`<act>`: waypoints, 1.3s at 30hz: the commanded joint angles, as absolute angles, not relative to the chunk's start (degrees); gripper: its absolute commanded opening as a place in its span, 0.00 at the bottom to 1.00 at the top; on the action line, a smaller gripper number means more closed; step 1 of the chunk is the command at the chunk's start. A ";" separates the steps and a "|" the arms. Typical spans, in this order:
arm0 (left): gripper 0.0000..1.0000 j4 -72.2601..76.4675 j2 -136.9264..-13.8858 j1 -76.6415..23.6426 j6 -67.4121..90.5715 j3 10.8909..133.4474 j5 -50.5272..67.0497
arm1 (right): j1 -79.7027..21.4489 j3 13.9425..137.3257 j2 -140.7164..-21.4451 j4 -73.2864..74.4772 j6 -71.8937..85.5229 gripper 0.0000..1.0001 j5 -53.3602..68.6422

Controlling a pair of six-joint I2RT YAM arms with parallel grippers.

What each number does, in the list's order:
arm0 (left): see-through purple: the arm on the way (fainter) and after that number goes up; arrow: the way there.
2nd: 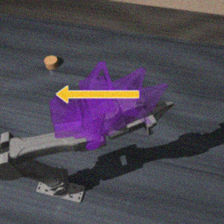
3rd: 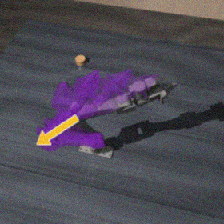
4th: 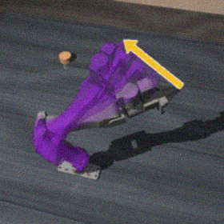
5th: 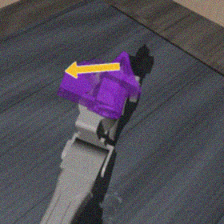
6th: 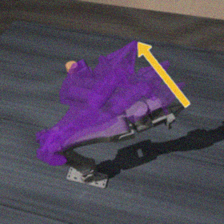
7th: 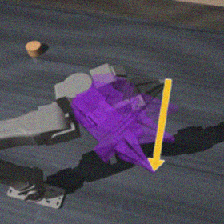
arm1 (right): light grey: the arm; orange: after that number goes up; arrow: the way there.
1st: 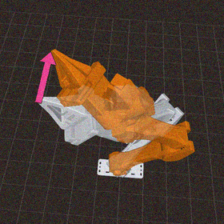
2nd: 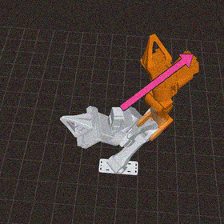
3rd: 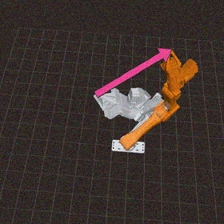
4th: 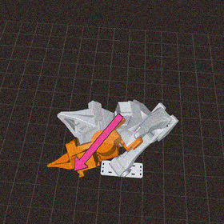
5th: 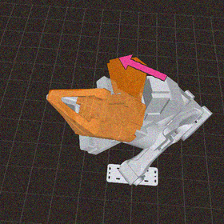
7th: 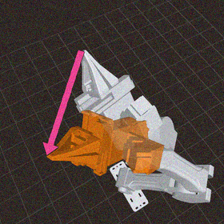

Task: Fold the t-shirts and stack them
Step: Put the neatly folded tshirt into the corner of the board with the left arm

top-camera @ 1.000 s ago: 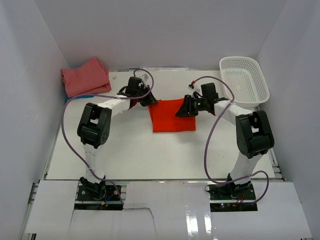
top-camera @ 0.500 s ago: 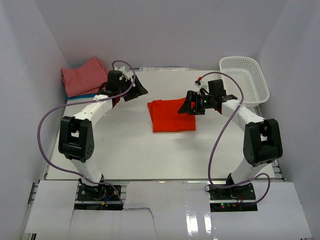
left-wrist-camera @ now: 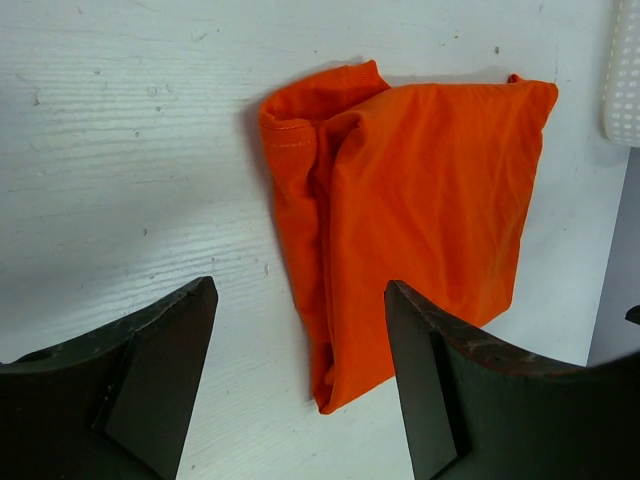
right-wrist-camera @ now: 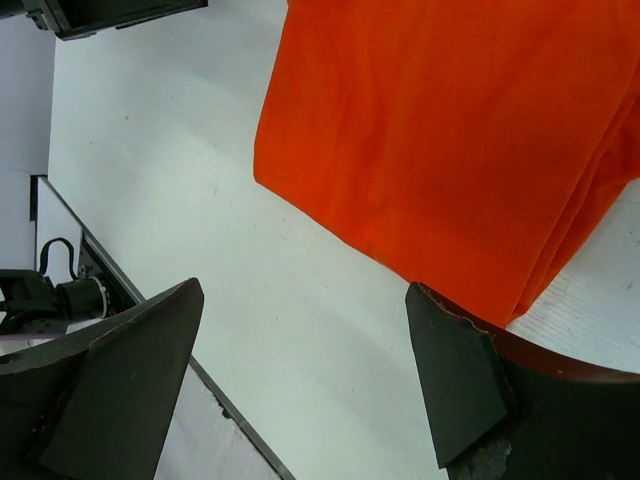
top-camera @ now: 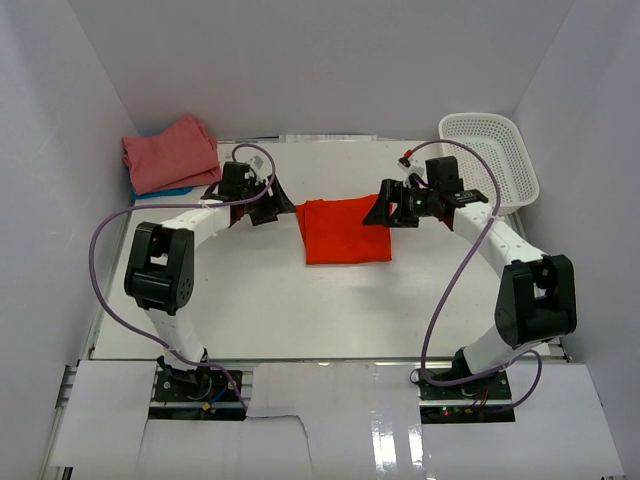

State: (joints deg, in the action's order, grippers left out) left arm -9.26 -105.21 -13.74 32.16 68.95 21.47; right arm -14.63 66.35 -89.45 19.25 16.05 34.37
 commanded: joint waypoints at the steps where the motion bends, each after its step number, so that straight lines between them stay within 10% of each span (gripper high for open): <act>1: 0.79 -5.37 -106.34 -14.50 33.05 68.03 23.82 | -14.33 65.04 -87.01 19.86 14.94 0.88 33.93; 27: 0.77 -5.36 -117.16 -20.39 33.84 75.50 19.34 | -13.01 59.85 -85.34 19.60 12.48 0.88 34.72; 39: 0.36 -4.66 -121.90 -20.48 34.10 77.60 18.90 | -12.48 57.48 -83.85 19.42 11.78 0.88 35.33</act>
State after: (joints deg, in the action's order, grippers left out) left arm -3.05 -120.18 -20.08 34.85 76.53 20.12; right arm -12.84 58.06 -86.48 19.92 12.95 34.41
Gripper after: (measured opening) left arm 0.377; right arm 0.881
